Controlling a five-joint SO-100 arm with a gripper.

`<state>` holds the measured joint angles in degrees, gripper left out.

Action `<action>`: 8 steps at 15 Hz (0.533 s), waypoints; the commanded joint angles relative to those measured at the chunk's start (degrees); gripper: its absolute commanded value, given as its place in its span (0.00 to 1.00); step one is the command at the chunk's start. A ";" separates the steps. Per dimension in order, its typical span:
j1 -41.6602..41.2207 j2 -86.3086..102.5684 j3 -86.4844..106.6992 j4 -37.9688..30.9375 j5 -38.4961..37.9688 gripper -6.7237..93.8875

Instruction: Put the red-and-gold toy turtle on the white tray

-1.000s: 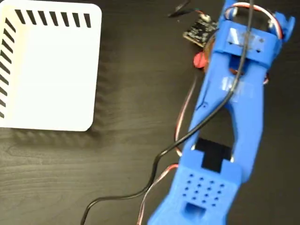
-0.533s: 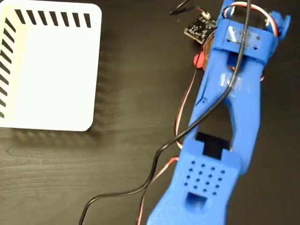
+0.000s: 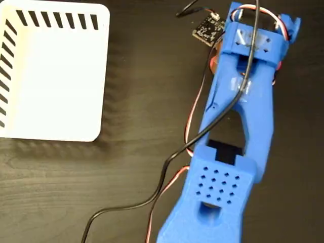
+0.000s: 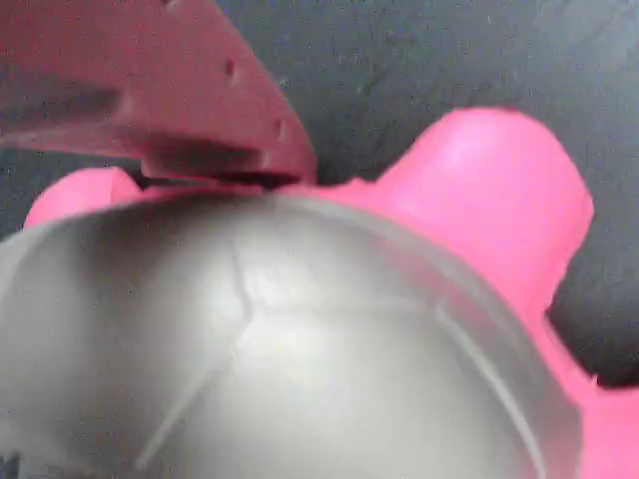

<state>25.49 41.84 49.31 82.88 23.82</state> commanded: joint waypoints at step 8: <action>0.79 5.63 1.76 -1.41 -0.88 0.11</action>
<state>25.75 42.45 50.45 81.21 23.12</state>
